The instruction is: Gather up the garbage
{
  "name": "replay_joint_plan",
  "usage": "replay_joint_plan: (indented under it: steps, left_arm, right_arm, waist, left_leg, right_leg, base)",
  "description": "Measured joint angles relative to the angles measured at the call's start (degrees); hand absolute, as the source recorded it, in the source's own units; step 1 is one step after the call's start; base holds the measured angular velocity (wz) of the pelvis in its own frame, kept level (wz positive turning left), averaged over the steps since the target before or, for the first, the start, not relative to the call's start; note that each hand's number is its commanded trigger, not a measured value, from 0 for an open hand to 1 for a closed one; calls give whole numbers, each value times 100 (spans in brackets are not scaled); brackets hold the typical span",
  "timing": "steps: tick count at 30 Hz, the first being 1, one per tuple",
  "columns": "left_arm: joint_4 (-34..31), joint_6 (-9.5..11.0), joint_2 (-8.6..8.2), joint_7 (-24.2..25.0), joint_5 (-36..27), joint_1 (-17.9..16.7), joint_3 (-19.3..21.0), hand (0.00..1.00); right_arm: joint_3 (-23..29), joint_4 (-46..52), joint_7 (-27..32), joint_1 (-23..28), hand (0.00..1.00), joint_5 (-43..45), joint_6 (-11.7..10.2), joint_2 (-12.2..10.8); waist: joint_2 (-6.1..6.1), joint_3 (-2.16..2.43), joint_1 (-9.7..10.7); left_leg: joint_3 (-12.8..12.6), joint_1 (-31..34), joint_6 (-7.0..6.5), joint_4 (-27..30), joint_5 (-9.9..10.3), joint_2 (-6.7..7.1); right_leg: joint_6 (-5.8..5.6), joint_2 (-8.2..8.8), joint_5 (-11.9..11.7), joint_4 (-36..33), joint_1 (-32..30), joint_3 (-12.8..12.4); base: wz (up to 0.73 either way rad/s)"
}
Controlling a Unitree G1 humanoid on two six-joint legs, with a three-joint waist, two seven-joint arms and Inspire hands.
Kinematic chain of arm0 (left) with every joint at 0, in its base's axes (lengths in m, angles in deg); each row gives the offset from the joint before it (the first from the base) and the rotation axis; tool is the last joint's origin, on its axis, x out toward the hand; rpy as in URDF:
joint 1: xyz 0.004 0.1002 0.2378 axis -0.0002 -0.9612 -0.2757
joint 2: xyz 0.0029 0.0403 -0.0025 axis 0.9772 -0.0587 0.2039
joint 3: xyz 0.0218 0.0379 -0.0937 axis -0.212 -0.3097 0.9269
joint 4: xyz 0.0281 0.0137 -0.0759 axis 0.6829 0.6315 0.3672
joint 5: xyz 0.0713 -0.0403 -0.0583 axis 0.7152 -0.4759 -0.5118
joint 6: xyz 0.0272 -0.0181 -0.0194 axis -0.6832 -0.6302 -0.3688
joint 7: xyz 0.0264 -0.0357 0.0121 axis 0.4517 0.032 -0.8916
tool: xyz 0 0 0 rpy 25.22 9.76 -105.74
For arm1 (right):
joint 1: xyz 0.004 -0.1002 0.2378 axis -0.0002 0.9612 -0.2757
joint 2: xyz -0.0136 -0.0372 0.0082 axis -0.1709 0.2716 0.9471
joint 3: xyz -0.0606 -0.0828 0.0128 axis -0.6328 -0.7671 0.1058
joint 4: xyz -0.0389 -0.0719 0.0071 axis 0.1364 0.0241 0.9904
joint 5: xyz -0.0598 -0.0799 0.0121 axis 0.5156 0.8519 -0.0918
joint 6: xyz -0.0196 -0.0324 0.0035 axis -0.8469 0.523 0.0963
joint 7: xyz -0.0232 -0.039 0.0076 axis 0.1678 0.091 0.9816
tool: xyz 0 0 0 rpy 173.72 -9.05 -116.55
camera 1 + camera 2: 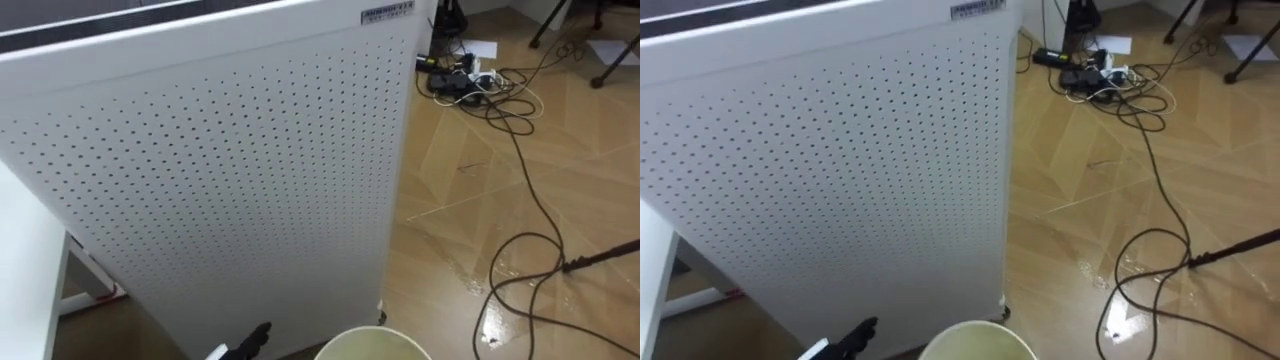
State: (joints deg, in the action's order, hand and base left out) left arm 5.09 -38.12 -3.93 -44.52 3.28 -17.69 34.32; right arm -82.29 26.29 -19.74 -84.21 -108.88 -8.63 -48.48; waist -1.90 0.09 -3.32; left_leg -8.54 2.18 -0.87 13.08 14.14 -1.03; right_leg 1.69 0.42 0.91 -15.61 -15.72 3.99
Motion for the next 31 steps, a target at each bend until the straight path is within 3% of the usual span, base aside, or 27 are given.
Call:
replay_joint_plan:
  steps: [4,10,14,18,26,31]
  left_arm:
    - [194,-1,-7,-118,-12,-342,270,0]
    - [1134,-13,-58,-384,-398,-663,554,0]
    - [1751,-46,-188,-563,-750,-942,938,0]
    - [2318,-103,-393,-601,-1295,-962,1203,0]
    - [2987,-348,-500,-614,-1753,-847,1730,0]
    - [3309,-618,-511,-599,-2058,-835,1756,0]
  right_arm:
    - [137,-228,-20,276,100,-96,-52,-3]
    - [703,-521,6,637,100,-209,-88,-67]
    - [1132,-733,126,853,100,-353,-103,-188]
    - [1379,-1225,207,878,100,-691,-126,-399]
    - [1724,-1347,323,1090,100,-937,-78,-576]
    - [1804,-1412,446,1096,100,-970,43,-641]
  waist:
    - [65,-9,-3]
    - [208,-26,59]
    - [257,-24,98]
    - [267,-14,82]
    - [233,-19,88]
    - [197,-21,87]
  left_leg:
    - [25,-304,11,-183,-10,-25]
    - [91,-584,11,-366,-10,-44]
    - [91,-788,7,-465,-7,-81]
    - [57,-923,18,-541,4,-137]
    - [18,-1045,62,-568,57,-207]
    - [1,-1185,98,-571,99,-264]
  right_leg:
    - [-18,-53,29,112,279,3]
    - [-46,-70,79,246,565,88]
    - [-64,-124,72,410,783,108]
    - [-63,-194,77,505,899,81]
    - [-22,-275,121,512,996,69]
    - [-2,-336,133,572,1156,53]
  base:
    - [0]
    - [7]
    - [0]
    - [-5]
    - [-3]
    - [-2]
